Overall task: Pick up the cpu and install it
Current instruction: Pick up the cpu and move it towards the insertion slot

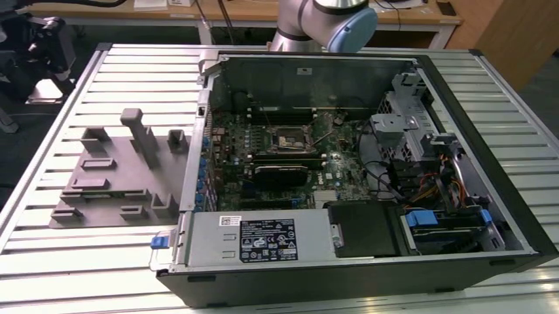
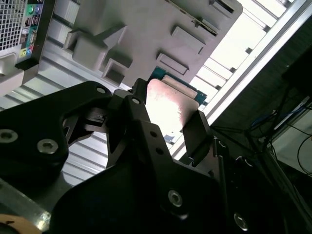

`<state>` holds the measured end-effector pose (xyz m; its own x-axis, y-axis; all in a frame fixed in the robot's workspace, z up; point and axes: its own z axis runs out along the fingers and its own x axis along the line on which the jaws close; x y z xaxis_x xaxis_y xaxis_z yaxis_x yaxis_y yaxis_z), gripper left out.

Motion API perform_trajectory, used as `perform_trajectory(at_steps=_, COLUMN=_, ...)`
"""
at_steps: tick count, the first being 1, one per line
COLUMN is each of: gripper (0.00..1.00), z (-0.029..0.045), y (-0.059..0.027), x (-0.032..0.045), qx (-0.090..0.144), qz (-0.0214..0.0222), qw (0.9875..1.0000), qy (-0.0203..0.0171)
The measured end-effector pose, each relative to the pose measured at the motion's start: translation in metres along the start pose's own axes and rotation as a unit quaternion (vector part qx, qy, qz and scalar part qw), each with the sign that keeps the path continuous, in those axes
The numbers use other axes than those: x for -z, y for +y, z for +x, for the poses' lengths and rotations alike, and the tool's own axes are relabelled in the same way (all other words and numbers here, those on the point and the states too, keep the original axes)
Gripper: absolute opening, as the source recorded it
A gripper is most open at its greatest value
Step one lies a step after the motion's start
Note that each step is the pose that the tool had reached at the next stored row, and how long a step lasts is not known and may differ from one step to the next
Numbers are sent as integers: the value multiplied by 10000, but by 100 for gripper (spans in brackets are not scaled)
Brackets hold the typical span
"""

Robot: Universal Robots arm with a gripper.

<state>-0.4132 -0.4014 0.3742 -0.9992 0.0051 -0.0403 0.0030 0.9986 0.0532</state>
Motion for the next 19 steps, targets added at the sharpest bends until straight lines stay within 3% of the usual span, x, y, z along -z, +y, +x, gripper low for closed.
perform_trajectory(at_steps=19, gripper=54, z=-394, y=1, x=-16, qx=0, qz=0, qw=10000, qy=0)
